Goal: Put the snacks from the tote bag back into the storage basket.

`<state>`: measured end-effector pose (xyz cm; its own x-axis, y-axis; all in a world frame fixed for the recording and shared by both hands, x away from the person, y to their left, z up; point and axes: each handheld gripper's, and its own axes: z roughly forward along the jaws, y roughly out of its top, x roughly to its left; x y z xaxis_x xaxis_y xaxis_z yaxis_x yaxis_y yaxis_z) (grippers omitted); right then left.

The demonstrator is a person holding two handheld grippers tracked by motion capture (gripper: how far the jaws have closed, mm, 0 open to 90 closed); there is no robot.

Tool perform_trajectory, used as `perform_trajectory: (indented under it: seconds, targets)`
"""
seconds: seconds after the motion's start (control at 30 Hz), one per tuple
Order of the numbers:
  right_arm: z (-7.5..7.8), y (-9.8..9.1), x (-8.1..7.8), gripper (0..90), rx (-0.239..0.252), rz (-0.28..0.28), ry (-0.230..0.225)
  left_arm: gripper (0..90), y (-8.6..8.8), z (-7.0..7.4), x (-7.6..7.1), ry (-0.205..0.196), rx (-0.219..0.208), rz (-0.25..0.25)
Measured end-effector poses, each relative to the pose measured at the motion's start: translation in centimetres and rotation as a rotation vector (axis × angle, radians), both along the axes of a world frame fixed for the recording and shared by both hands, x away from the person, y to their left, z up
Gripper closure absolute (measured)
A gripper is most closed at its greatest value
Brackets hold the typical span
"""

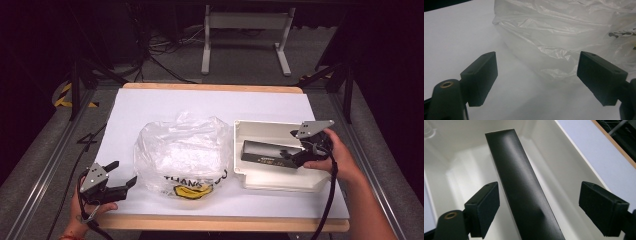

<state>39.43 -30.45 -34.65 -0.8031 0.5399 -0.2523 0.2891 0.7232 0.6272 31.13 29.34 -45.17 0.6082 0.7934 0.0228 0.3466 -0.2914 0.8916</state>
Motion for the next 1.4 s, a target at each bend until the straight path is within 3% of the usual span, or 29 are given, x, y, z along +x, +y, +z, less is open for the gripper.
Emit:
perform_trajectory:
  seconds: [0.6,0.7,0.93,1.13,1.4]
  targets:
    - [0.5,-0.7,-2.3,16.5,0.042,-0.114,-0.054,17.7,-0.4,0.2,0.8,-0.007,-0.011,-0.017]
    - [0.5,-0.9,-2.9,16.4,0.079,-0.131,-0.072,17.7,-0.5,0.2,0.9,-0.007,-0.011,-0.022]
    - [0.3,-1.6,-4.6,14.7,0.112,-0.185,-0.109,17.9,-0.6,0.2,1.0,-0.007,-0.015,-0.031]
    - [0.4,-2.8,-5.8,12.9,0.151,-0.255,-0.17,17.9,-0.4,0.4,1.0,-0.009,-0.032,-0.032]
    - [0.3,-3.9,-7.1,11.3,0.208,-0.333,-0.2,17.9,-0.2,0.4,1.0,-0.009,-0.047,-0.032]
